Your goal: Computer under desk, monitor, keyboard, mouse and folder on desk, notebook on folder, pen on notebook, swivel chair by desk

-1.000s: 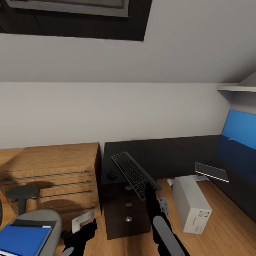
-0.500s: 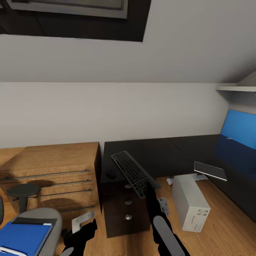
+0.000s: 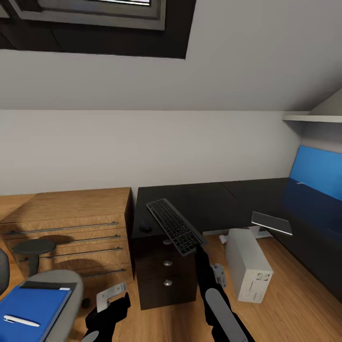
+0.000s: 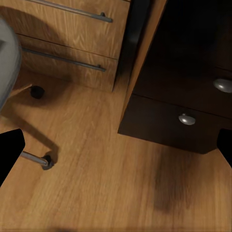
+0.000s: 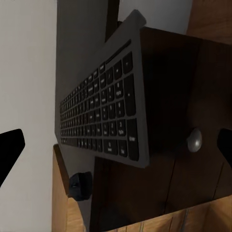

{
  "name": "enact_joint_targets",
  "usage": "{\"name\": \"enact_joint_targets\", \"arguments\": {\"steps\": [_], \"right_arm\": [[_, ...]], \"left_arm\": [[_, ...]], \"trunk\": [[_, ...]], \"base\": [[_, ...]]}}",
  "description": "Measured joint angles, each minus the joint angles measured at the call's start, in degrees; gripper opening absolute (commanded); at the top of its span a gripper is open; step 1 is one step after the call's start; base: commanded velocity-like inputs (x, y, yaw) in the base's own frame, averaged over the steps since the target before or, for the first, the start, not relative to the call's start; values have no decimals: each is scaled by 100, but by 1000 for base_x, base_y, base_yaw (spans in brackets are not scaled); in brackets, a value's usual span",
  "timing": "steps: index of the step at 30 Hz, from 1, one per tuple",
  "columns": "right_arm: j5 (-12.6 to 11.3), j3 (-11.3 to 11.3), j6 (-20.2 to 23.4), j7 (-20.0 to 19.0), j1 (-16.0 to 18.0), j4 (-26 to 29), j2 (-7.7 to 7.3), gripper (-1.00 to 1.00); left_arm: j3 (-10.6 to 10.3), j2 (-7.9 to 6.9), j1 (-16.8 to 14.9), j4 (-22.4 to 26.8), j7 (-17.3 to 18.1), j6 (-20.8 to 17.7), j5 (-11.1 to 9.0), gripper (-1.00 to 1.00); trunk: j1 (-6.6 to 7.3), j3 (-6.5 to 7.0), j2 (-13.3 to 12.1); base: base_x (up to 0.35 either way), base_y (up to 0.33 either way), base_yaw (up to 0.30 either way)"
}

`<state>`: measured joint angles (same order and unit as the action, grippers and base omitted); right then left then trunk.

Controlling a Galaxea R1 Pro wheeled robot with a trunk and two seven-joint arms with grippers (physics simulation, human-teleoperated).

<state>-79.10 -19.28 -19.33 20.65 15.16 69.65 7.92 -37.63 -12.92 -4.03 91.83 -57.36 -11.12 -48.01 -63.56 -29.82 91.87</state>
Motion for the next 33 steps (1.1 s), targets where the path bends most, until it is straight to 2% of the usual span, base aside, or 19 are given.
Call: {"name": "enact_joint_targets", "arguments": {"steps": [4, 6, 9, 12, 18, 21, 23, 27, 30, 31, 32, 33], "right_arm": [[2, 15, -3, -1, 0, 0, -50, 100], [3, 108, -19, -15, 0, 0, -133, 100], [21, 314, -48, -47, 0, 7, -281, 100], [68, 508, -59, -63, 1, -9, -500, 100], [222, 595, -110, -73, 0, -21, -844, 100], [421, 609, -208, -74, -1, -265, -1005, 100], [530, 615, -267, -79, -1, -647, -1192, 100], [644, 602, -291, -82, -1, -1035, -1333, 100], [920, 597, -326, -79, -1, -1516, -1357, 100], [1117, 596, -365, -79, -1, -1770, -1362, 100], [1527, 605, -446, -81, -3, -2276, -1370, 100], [1742, 607, -478, -83, -2, -2564, -1370, 100]], "left_arm": [[-38, 4, -2, -5, 5, 0, -8, 100], [-135, 9, -3, -12, 7, -2, -28, 100], [-251, 12, -3, -32, 7, -25, -40, 100], [-312, 13, -1, -121, 7, -39, -46, 100], [-373, 19, -1, -326, 23, -46, -53, 100], [-408, 21, -1, -616, 28, -40, -44, 100], [-422, 25, -2, -817, 26, -39, -41, 100], [-449, 58, -1, -1011, 33, -33, -41, 100], [-549, 184, -2, -1358, 37, -18, -40, 100], [-608, 285, -1, -1585, 36, -4, -34, 100], [-670, 490, 1, -2021, 36, 19, -17, 100], [-691, 565, 0, -2206, 48, 24, -7, 100]], "trunk": [[65, 53, -119], [109, 89, -199], [175, 143, -320], [241, 197, -440], [373, 305, -681], [439, 358, -801], [483, 394, -882], [571, 466, -1042], [637, 520, -1162], [658, 538, -1202], [680, 555, -1243], [702, 574, -1283]], "base": [[-2, -1, 0], [0, 0, 0], [0, 0, 0], [0, 0, 0], [0, 0, 0], [0, 0, 0], [0, 0, 0], [0, 0, 0], [0, 0, 0], [0, 0, 0], [0, 0, 0], [0, 0, 0]]}}
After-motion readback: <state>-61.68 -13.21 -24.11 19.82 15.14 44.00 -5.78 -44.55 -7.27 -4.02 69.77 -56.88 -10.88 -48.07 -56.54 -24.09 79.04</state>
